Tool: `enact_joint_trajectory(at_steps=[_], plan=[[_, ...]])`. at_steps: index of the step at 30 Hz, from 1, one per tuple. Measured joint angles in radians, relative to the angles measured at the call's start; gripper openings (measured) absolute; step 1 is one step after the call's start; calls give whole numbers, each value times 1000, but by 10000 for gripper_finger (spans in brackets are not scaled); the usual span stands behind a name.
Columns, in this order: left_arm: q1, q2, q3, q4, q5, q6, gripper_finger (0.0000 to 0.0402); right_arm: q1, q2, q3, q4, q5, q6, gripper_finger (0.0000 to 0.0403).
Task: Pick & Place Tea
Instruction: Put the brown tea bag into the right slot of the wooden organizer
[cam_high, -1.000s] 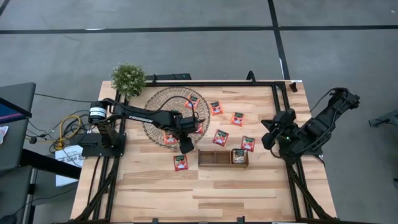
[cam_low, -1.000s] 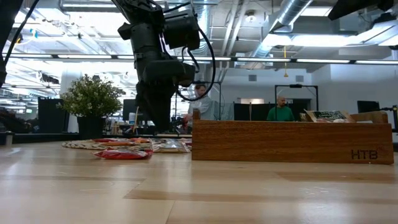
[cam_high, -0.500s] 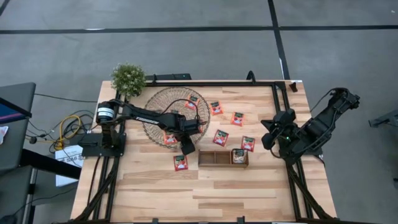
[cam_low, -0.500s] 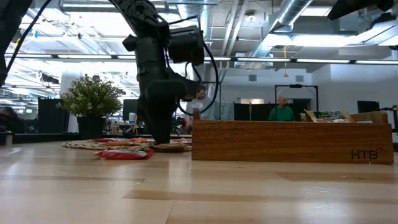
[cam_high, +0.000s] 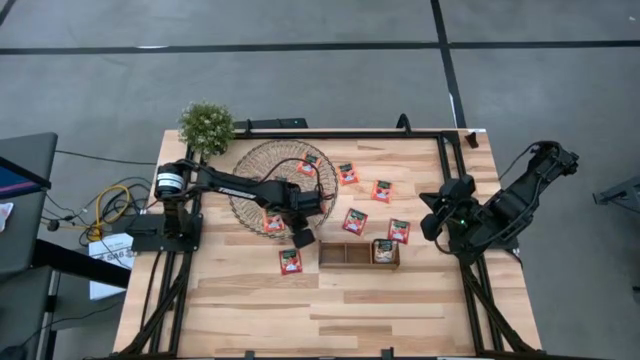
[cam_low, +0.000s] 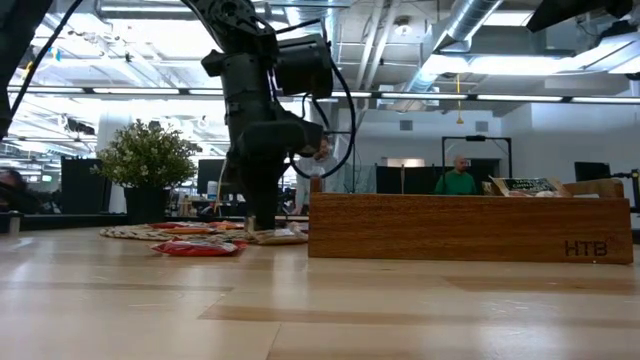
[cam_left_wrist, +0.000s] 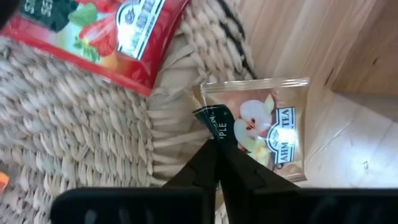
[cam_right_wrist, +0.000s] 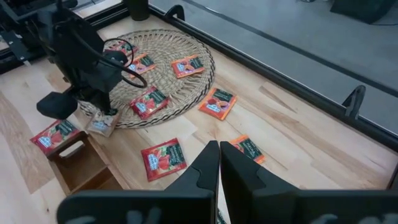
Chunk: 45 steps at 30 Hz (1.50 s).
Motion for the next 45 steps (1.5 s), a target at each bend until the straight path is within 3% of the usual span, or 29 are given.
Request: enact_joint_trajectory(at_steps=[6, 15, 20, 26, 34, 45], plan=[[0, -41, 24, -78, 0, -1, 1, 0, 0, 0, 5, 0, 1, 7], [-26, -84, 291, -257, -3, 49, 0, 0, 1, 0, 86, -4, -22, 7], [-57, -97, 473, -244, -13, 105, 0, -31, 1, 1, 147, -4, -162, 7], [-108, -98, 610, -166, -110, 185, 0, -145, 1, 1, 326, -31, -444, 7], [-159, -91, 619, -91, -215, 229, 0, -338, 1, 1, 639, -327, -864, 20], [-175, -91, 619, -95, -304, 267, 0, -509, 36, 2, 876, -730, -1059, 156]])
